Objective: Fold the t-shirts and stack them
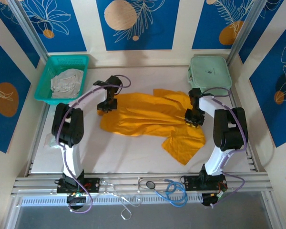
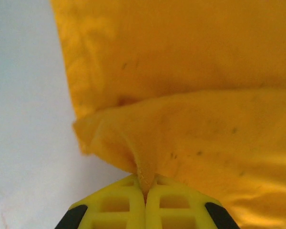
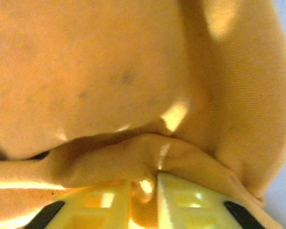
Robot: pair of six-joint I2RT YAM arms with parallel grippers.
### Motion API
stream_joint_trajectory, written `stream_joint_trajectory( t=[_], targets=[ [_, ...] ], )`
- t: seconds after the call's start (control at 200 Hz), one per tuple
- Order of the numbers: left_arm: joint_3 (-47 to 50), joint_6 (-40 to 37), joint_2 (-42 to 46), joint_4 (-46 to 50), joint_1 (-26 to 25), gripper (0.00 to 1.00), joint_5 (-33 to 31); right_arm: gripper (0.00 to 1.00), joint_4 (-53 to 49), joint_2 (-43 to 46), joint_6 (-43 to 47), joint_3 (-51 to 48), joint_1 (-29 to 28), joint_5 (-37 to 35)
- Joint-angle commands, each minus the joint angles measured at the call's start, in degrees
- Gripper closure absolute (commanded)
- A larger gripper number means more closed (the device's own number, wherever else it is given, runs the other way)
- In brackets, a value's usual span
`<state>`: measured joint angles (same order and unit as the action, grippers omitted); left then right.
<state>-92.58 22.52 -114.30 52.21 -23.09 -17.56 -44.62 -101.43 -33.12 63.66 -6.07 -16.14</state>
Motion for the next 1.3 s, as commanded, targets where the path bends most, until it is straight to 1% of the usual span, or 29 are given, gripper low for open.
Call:
stream_joint_trajectory(
  t=[0.0,0.065,0.07,0.12,0.18,0.225,0.26,0.295,0.35,0.45,0.58,0.695,0.75,0.881,1.091,1.131,1.166,1.246,1.296],
  targets=[
    [-9.7,-1.5,-3.4,-0.7,0.4,1.00,-0.6,0.74,-2.5,2.8,-0.4,0.1,-1.6,-2.1],
    [-14.8,-1.6,-7.1,0.4,0.7,1.00,-1.2,0.71,-3.2,3.6,-0.6,0.2,-2.4,-2.3],
    [-15.2,-1.6,-7.5,0.6,0.7,0.99,-1.2,0.71,-3.2,3.7,-0.6,0.2,-2.4,-2.4],
    [-18.9,-1.6,-10.6,2.1,1.0,0.82,-1.1,0.68,-3.8,4.1,-0.8,0.6,-2.9,-2.5],
    [-21.7,-1.6,-13.8,3.3,1.2,0.56,-0.3,0.64,-4.6,4.8,-0.8,1.1,-3.4,-2.9],
    [-22.1,-1.5,-14.6,3.4,1.2,0.34,0.5,0.61,-5.4,5.4,-0.9,1.5,-3.8,-3.1],
    [-21.3,-1.4,-14.5,3.1,1.2,0.25,1.3,0.60,-5.8,5.9,-1.0,1.9,-4.1,-3.3],
    [-20.0,-1.2,-13.6,2.4,1.1,0.19,1.8,0.60,-6.3,6.6,-0.9,2.1,-4.3,-3.4],
    [-16.3,-0.7,-10.7,1.0,1.0,0.14,2.1,0.60,-7.0,7.6,-0.9,2.6,-4.6,-3.6],
    [-9.7,0.1,-3.4,-0.6,1.2,0.12,1.2,0.60,-8.0,9.6,-1.0,3.5,-5.1,-3.7],
    [-0.8,1.2,5.2,-0.9,1.2,0.14,0.9,0.60,-9.1,11.6,-1.3,4.4,-5.9,-3.6],
    [5.9,2.6,8.4,-0.9,1.9,0.18,1.3,0.60,-9.5,12.4,-1.7,4.7,-6.9,-3.2],
    [8.9,3.0,8.5,-2.6,2.7,0.21,2.4,0.60,-9.6,12.5,-1.8,4.9,-7.2,-3.1],
    [14.2,3.7,7.2,-9.2,5.1,0.28,8.7,0.60,-10.5,12.7,-1.8,5.1,-8.1,-3.5],
    [15.1,4.0,1.6,-16.3,7.5,0.37,12.5,0.61,-11.3,14.0,-2.0,4.4,-8.2,-4.2],
    [14.9,4.0,0.9,-16.9,7.6,0.42,12.7,0.63,-11.4,14.0,-2.0,4.4,-8.2,-4.3],
    [14.7,4.0,0.5,-17.0,7.6,0.49,12.6,0.64,-11.5,14.0,-1.9,4.5,-8.2,-4.4],
    [15.0,4.5,1.6,-16.7,7.5,0.80,12.8,0.66,-11.6,14.0,-1.9,4.6,-8.2,-4.4],
    [15.6,4.9,3.5,-15.9,7.5,0.94,12.6,0.67,-11.6,13.9,-1.9,4.7,-8.1,-4.5]
  ],
)
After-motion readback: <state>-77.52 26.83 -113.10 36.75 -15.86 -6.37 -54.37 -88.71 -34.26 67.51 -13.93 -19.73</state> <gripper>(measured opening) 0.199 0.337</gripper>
